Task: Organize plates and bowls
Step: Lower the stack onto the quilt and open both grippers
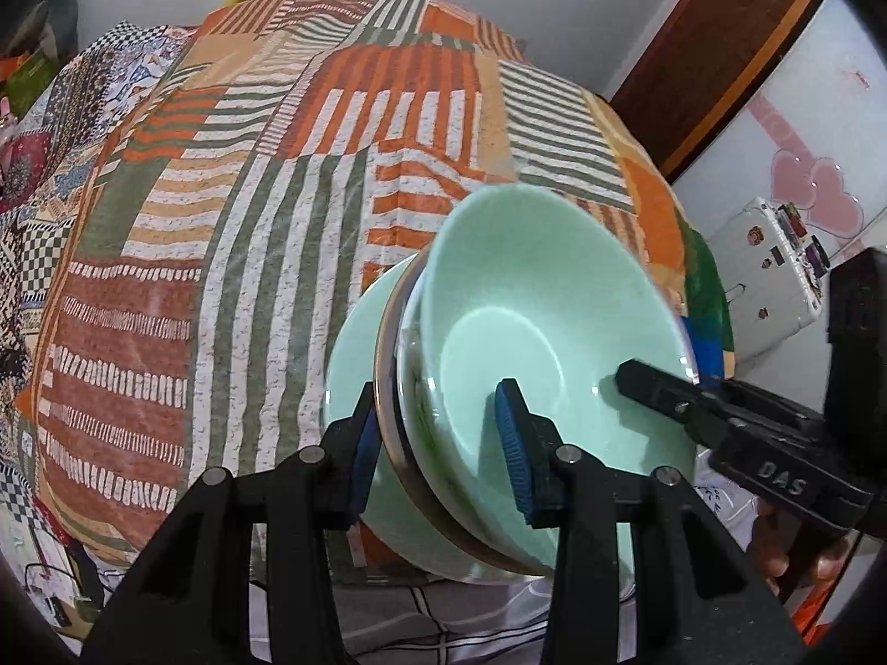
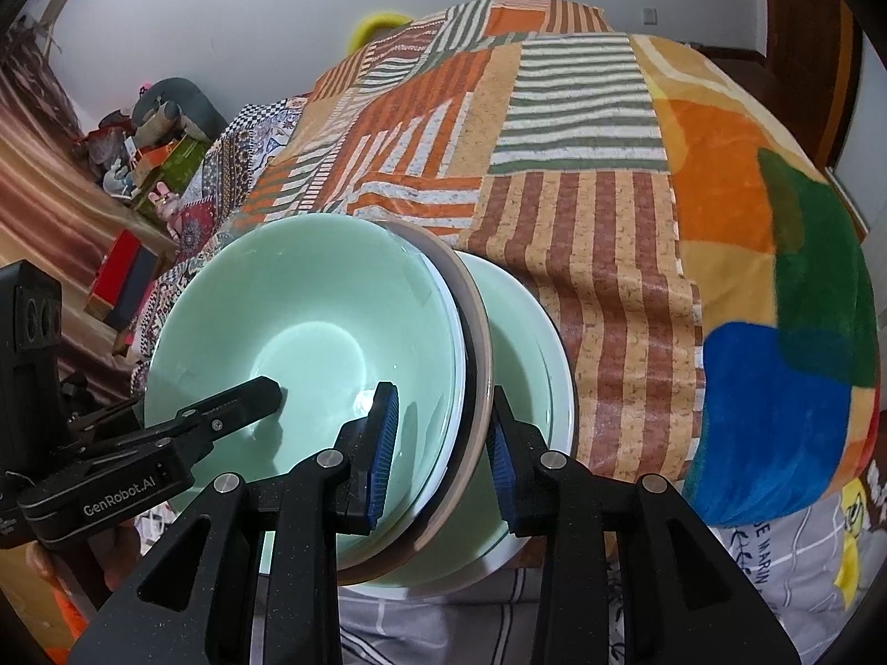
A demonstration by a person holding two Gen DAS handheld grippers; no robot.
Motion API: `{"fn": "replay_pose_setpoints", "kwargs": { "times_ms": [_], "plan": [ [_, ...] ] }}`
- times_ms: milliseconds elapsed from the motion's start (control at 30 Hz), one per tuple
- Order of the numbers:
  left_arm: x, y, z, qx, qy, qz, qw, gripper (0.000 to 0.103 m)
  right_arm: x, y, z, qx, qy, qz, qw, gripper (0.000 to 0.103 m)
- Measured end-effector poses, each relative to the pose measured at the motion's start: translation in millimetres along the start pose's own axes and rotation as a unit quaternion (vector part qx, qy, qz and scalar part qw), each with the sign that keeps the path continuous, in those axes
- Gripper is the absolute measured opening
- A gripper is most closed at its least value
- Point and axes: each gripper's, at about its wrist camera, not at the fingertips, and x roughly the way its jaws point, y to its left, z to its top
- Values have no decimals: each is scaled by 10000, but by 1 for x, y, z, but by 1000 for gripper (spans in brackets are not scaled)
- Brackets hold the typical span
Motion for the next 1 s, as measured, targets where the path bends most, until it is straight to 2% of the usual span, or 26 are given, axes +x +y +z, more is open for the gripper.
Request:
{"fn": "replay_pose_setpoints", "kwargs": {
  "times_ms": [167, 267, 367, 433, 600, 733, 900, 967, 1000],
  "plan": [
    [1, -3, -2, 44, -21, 73, 10000, 42, -2, -6, -3, 94, -16, 127, 9999, 30],
    [-3, -1, -3, -32, 4, 29, 10000, 42, -11, -5, -5, -41, -140, 16, 9999, 30],
    [-14, -1, -3, -39, -100, 87, 9999, 42, -23, -3, -5, -157, -366, -92, 9992, 42],
    [-25, -4, -3, 2, -234, 121, 9997, 42, -34, -1, -5, -217, -541, -125, 9982, 47],
    [-71, -18, 2, 218, -901, 252, 9954, 44, -60, 1, -2, -301, -880, -82, 9956, 48],
    [-116, -35, 5, 443, -1618, 345, 9852, 44, -91, 11, 3, -498, -1369, -86, 9893, 48],
    [-168, -55, 3, 670, -2478, 399, 9657, 44, -133, 27, 5, -736, -2066, -75, 9756, 54],
    [-184, -60, 0, 714, -2725, 411, 9586, 52, -150, 35, 4, -839, -2358, -70, 9681, 58],
    [-193, -62, -3, 711, -2899, 417, 9535, 63, -157, 38, 4, -875, -2465, -60, 9652, 59]
  ]
}}
